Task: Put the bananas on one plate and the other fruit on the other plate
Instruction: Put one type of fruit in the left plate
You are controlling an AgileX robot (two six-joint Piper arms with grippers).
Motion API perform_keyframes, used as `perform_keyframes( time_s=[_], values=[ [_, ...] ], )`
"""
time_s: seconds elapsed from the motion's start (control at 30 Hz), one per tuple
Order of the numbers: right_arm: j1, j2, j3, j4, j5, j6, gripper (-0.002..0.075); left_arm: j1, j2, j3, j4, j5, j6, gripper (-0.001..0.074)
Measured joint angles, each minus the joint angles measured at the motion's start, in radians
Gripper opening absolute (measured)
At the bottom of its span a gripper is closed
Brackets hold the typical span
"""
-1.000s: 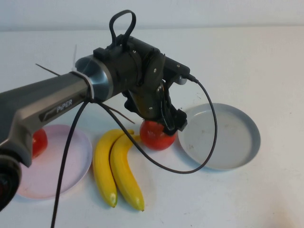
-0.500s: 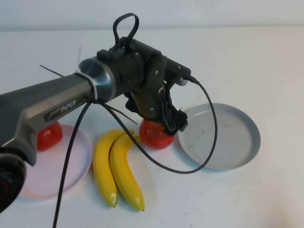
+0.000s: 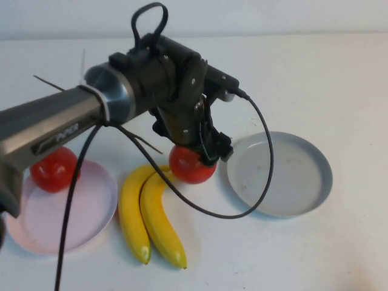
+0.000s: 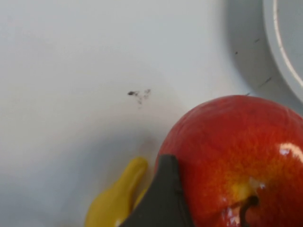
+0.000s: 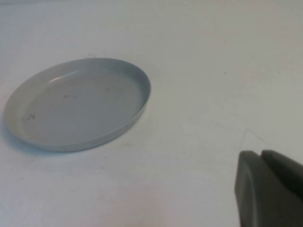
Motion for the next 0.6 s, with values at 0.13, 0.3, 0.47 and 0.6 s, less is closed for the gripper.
perform_keyframes(
  time_s=[0.13,0.3,0.47,0.6],
  values=[
    [0.0,0.0,0.0,0.0,0.0,0.0,-0.0015,0.0,-0.114,0.0,0.027,0.074,-0.014,0.0572],
    [0.0,0.0,0.0,0.0,0.0,0.0,-0.0016,0.03,-0.246,0.025,0.057,0.222,-0.09,0.0572],
    [0.0,0.0,0.0,0.0,0.0,0.0,-0.0016,0.109,-0.33,0.197,0.07,0.248,-0.129,0.0572],
    [0.0,0.0,0.0,0.0,0.0,0.0,-0.0016,0.162,-0.369,0.359,0.082,0.231,-0.141,0.0572]
  ],
)
